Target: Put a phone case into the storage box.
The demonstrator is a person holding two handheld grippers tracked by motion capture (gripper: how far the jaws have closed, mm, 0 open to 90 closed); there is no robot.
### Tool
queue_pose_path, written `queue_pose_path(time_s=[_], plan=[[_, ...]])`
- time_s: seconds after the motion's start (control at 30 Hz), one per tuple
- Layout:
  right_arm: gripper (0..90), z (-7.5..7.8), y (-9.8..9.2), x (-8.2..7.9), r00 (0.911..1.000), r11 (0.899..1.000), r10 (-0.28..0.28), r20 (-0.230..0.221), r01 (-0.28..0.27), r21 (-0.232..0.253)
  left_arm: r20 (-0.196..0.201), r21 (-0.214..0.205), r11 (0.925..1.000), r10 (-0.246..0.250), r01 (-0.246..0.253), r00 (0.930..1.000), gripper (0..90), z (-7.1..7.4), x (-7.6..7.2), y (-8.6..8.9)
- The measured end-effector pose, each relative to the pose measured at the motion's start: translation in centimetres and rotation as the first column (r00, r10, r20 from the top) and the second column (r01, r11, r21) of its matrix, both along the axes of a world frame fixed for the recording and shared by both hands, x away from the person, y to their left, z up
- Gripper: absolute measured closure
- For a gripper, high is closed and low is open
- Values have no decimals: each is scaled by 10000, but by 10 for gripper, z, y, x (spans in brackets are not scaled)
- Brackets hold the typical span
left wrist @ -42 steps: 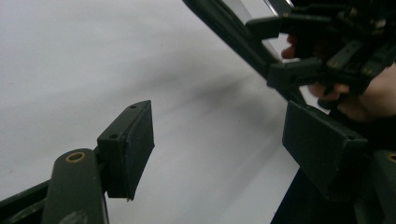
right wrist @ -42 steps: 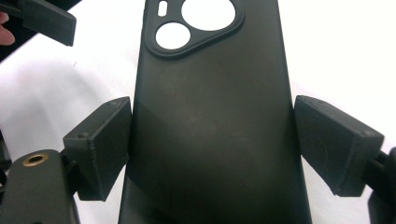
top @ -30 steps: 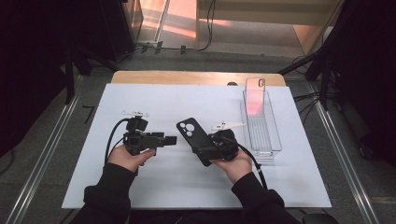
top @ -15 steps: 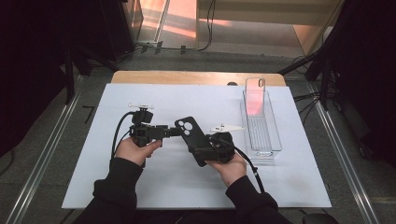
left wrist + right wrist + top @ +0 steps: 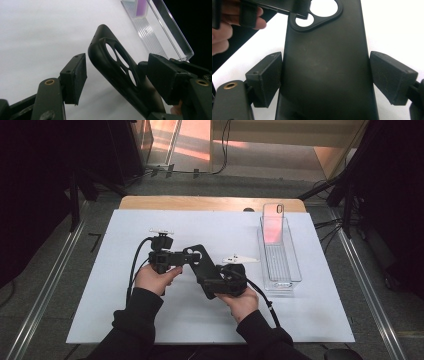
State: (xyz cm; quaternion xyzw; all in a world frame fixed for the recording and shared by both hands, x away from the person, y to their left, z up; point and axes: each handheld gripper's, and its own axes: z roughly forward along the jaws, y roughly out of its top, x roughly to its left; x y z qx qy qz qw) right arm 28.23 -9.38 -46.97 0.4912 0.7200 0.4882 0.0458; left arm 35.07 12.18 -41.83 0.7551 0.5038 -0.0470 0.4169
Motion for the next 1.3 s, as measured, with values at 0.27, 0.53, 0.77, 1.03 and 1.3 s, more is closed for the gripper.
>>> queue_pose_path(time_s=[0.27,0.53,0.77,1.03,1.3], plan=[[132,1,2,-4,9996,9997,-77,255,71,240,-326,-317,9986,419,-429,9986,502,-1,2,-5],[128,-4,3,-7,9977,9997,-51,679,34,255,-369,-1171,9913,564,-604,9977,761,2,0,-3],[119,-5,5,-5,9960,9992,114,891,-148,378,-592,-2001,9783,433,-543,9973,816,7,-2,-2],[0,0,2,-1,9916,9972,717,1080,-735,120,-460,-2321,9717,347,-445,9983,825,14,-6,-3],[0,8,0,2,9846,9830,1610,676,-1539,-1002,76,-2118,9762,503,-475,9987,823,17,-8,4]])
